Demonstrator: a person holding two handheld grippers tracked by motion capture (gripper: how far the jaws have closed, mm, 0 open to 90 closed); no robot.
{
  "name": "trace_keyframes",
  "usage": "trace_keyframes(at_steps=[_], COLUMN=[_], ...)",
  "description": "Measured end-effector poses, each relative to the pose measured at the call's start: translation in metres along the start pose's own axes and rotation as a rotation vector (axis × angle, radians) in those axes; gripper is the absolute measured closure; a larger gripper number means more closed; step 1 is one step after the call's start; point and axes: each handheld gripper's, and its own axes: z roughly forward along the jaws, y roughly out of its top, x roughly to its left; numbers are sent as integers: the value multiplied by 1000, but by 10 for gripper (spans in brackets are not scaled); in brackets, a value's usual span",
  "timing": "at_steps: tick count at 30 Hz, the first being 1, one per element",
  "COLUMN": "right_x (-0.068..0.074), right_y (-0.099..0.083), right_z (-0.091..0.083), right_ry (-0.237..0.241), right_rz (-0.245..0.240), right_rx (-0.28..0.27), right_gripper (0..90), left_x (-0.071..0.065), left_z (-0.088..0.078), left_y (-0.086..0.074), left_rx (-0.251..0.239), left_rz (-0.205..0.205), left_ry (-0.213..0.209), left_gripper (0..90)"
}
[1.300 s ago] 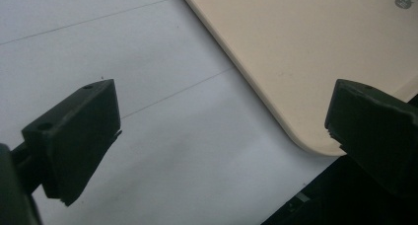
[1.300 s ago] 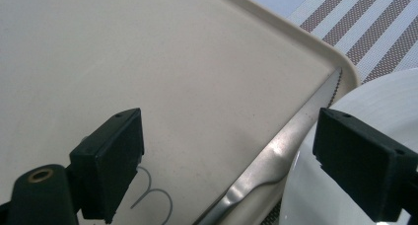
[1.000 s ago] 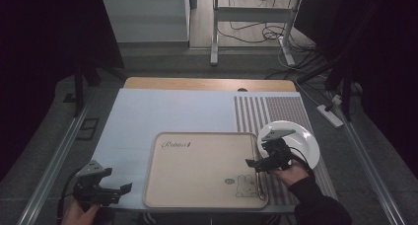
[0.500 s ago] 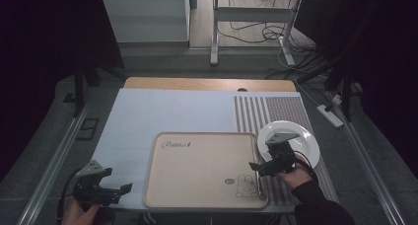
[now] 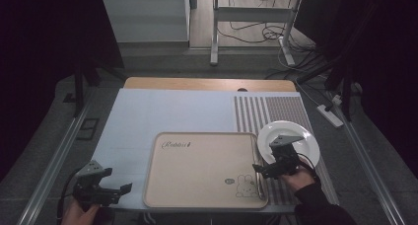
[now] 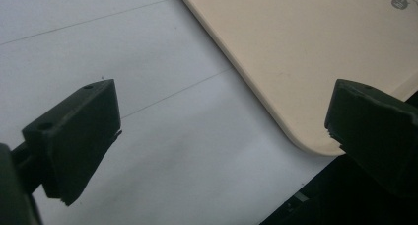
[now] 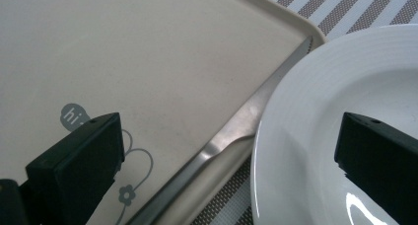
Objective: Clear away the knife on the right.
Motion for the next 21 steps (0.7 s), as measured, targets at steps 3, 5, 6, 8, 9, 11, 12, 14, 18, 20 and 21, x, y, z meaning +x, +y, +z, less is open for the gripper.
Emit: trace_keyframes(at_steps=[3,5,6,8,9,11,12,14,18,20,21], right_x=[-1,-2,-2,-2,-3,-4,-4,-5,-7,-7,-8], right_y=[-2,-4,-5,-7,-8,-11,-12,-15,-21,-23,-25], right_z=[-2,-3,-4,-6,-7,-9,-10,-12,-17,-20,-21], right_ry=[-6,-11,-16,-21,-23,-28,-29,-37,-46,-50,-51], right_rz=[4,4,6,8,12,17,21,27,40,50,52], right_rx=[1,1,2,1,-1,-2,-2,-5,-7,-11,-14], right_gripper=[0,0,0,0,0,0,0,0,0,0,0], left_x=[0,0,0,0,0,0,0,0,0,0,0], left_z=[0,0,0,0,0,0,0,0,-1,-1,-1], left_y=[0,0,0,0,0,0,0,0,0,0,0], left_rx=[-2,-1,-1,-2,-2,-2,-2,-4,-7,-7,-7], left_rz=[2,5,6,7,7,7,6,4,0,1,1], left_ry=[-1,-1,-1,-1,-1,-1,0,0,-2,-1,-1], left_gripper=[16,15,15,15,16,15,16,14,13,13,13])
